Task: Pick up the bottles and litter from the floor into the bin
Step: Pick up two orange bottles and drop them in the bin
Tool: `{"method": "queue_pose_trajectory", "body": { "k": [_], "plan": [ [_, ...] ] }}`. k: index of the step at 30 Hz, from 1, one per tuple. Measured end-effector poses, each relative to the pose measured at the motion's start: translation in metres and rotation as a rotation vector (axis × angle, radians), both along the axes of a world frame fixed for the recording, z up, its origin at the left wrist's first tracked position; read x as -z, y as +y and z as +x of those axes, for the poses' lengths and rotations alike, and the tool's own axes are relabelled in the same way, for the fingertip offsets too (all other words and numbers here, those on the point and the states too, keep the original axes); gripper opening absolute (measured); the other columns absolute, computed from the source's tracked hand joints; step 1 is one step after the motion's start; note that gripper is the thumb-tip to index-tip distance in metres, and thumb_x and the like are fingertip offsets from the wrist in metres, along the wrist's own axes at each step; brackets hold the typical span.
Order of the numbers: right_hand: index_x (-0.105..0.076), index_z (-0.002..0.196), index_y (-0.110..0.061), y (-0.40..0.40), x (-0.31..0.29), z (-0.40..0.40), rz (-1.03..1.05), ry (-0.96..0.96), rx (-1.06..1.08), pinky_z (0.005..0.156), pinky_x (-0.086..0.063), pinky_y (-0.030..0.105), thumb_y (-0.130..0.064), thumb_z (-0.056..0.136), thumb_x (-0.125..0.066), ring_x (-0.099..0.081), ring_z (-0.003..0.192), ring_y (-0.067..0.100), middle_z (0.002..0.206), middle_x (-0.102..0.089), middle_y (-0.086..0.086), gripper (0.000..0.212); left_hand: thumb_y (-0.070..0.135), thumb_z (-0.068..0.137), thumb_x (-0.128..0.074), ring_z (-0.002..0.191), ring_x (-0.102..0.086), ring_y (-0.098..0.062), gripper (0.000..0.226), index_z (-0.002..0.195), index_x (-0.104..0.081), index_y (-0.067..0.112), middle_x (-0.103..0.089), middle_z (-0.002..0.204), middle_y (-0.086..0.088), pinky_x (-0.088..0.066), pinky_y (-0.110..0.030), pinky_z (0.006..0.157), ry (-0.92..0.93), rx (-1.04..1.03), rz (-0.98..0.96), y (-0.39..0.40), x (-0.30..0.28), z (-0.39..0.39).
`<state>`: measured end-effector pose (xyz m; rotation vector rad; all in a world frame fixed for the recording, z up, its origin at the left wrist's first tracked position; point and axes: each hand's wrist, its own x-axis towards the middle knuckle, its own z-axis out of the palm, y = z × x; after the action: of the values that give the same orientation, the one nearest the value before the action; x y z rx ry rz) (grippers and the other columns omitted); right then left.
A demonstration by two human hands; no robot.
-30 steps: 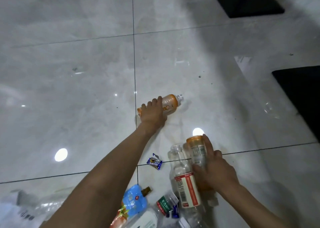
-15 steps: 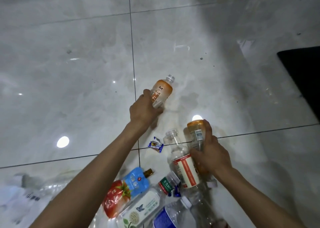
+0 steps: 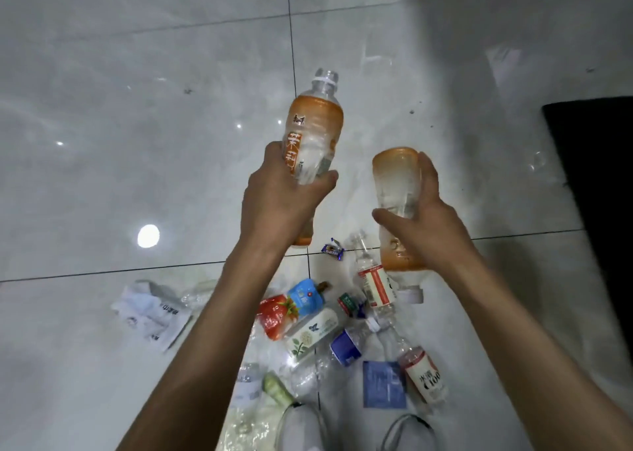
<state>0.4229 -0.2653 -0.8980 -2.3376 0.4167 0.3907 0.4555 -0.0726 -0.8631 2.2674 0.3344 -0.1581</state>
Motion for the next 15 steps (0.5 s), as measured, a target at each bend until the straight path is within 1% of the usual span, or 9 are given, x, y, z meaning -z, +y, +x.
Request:
{"method": "queue_pose_trajectory", "body": {
  "k": [1, 3, 5, 8, 11, 12, 15],
  "plan": [
    [0.007, 0.150, -0.042, 0.006, -0.032, -0.003, 0.043, -0.015, 0.002, 0.085, -0.053, 0.040, -0.042, 0.084, -0.068, -0.062, 0.093, 0.026, 0.128, -0.058, 0.003, 0.099, 0.049, 0.077, -0.074, 0.077, -0.060, -0.006, 0.053, 0.117, -0.052, 0.023, -0.061, 0.091, 0.013, -0.044, -0.025, 0.061, 0.005, -0.014, -0.020, 0.006, -0.028, -0.008],
    [0.006, 0.150, -0.042, 0.019, -0.097, -0.009, 0.109, -0.044, 0.004, 0.081, -0.050, 0.033, -0.040, 0.085, -0.069, -0.061, 0.090, 0.021, 0.123, -0.057, -0.004, 0.099, 0.049, 0.078, -0.075, 0.075, -0.057, 0.004, 0.054, 0.119, -0.049, 0.026, -0.058, 0.088, 0.017, -0.042, -0.019, 0.060, 0.011, -0.051, -0.067, 0.017, -0.086, -0.022],
    [0.006, 0.150, -0.042, 0.030, -0.161, -0.016, 0.154, -0.063, 0.007, 0.076, -0.047, 0.028, -0.039, 0.085, -0.070, -0.060, 0.085, 0.016, 0.114, -0.055, -0.010, 0.099, 0.047, 0.079, -0.075, 0.074, -0.055, 0.008, 0.060, 0.126, -0.043, 0.028, -0.054, 0.087, 0.022, -0.041, -0.017, 0.059, 0.009, -0.107, -0.119, 0.027, -0.143, -0.034],
    [0.003, 0.150, -0.043, 0.046, -0.269, -0.024, 0.179, -0.077, 0.006, 0.071, -0.047, 0.026, -0.039, 0.085, -0.070, -0.061, 0.080, 0.011, 0.107, -0.057, -0.014, 0.098, 0.048, 0.080, -0.074, 0.071, -0.055, 0.010, 0.062, 0.128, -0.041, 0.029, -0.054, 0.089, 0.022, -0.040, -0.014, 0.057, 0.000, -0.173, -0.172, 0.045, -0.241, -0.048],
    [0.001, 0.147, -0.049, 0.061, -0.367, -0.032, 0.181, -0.091, -0.030, 0.078, -0.055, 0.034, -0.041, 0.082, -0.071, -0.066, 0.087, 0.016, 0.107, -0.063, -0.012, 0.097, 0.051, 0.080, -0.074, 0.073, -0.057, 0.009, 0.058, 0.125, -0.044, 0.029, -0.057, 0.091, 0.020, -0.040, -0.015, 0.057, 0.009, -0.233, -0.203, 0.061, -0.331, -0.061],
    [0.000, 0.146, -0.051, 0.064, -0.389, -0.035, 0.184, -0.085, -0.037, 0.081, -0.056, 0.038, -0.042, 0.081, -0.072, -0.067, 0.088, 0.018, 0.108, -0.064, -0.011, 0.097, 0.051, 0.079, -0.074, 0.074, -0.057, 0.008, 0.058, 0.125, -0.045, 0.029, -0.058, 0.091, 0.020, -0.040, -0.016, 0.058, 0.020, -0.245, -0.215, 0.063, -0.348, -0.064],
    [0.001, 0.145, -0.054, 0.082, -0.475, -0.042, 0.208, -0.067, -0.071, 0.085, -0.056, 0.045, -0.044, 0.080, -0.072, -0.068, 0.092, 0.021, 0.114, -0.067, -0.007, 0.097, 0.050, 0.079, -0.074, 0.076, -0.058, 0.007, 0.057, 0.124, -0.046, 0.029, -0.059, 0.093, 0.019, -0.042, -0.018, 0.059, 0.036, -0.297, -0.230, 0.082, -0.433, -0.079]
  ]
}}
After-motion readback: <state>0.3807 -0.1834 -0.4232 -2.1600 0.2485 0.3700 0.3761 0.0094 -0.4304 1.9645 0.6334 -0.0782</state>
